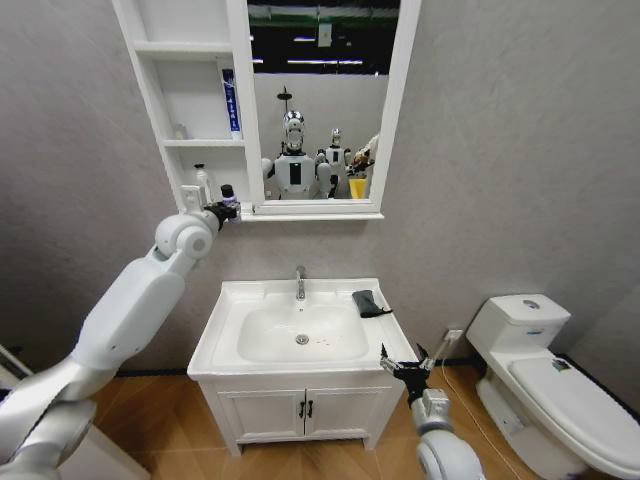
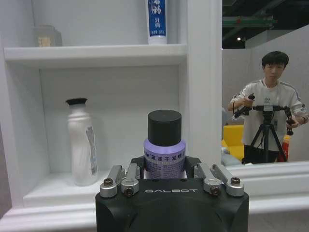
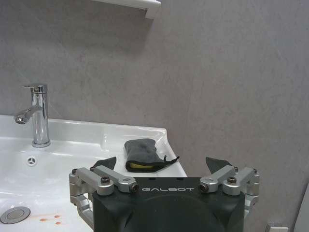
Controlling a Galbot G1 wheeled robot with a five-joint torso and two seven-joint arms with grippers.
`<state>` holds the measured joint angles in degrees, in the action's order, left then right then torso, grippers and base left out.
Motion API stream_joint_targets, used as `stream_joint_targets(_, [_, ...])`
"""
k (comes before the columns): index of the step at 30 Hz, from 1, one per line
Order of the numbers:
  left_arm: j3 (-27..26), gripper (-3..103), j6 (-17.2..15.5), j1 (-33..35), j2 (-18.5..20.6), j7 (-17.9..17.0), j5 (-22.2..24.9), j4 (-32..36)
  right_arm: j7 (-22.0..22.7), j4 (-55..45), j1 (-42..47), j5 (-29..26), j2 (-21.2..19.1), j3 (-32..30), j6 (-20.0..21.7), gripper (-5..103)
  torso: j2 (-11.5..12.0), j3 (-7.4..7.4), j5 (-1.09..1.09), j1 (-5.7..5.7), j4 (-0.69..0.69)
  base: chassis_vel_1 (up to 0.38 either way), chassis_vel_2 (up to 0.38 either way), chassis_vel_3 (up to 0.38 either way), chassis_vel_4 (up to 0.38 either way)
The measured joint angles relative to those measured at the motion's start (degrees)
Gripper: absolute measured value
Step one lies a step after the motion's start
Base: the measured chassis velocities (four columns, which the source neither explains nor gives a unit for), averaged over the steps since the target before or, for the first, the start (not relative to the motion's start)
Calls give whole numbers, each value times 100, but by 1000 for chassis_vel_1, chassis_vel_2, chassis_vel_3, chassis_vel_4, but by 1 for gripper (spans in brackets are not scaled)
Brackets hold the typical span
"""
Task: Move facial cleanser and shampoo from washbasin to cabinet, then wipe washbasin with towel.
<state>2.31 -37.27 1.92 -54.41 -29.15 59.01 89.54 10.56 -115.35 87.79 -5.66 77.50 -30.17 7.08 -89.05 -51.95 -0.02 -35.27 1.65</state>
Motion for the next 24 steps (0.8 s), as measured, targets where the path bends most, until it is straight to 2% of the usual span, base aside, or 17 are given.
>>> stream_joint_targets(2, [44, 43, 53, -176, -55, 113, -74, -213, -2, 0, 3, 6, -6, -17, -17, 100, 0, 0, 2, 0, -1, 0, 0, 0, 0])
stream_joint_targets(4, [144, 43, 204, -475, -175, 391, -338, -682, -36, 36, 21, 96, -25, -72, -125, 100, 0, 0, 2, 1, -1, 0, 0, 0, 0])
stream_joint_targets(5, [144, 43, 204, -475, -175, 391, -338, -682, -36, 36, 21, 96, -25, -72, -125, 100, 0, 0, 2, 1, -1, 0, 0, 0, 0])
stream_joint_targets(11, [181, 43, 401, -783, -502, 727, -793, -1673, -63, 48, 69, 130, -54, -137, -199, 100, 0, 0, 2, 0, 1, 0, 0, 0, 0])
stream_joint_targets(24, [139, 43, 826, -835, -732, 1054, -1243, -2457, -72, 83, 49, 99, -97, -158, -242, 100, -1, 1, 2, 2, -1, 0, 0, 0, 0])
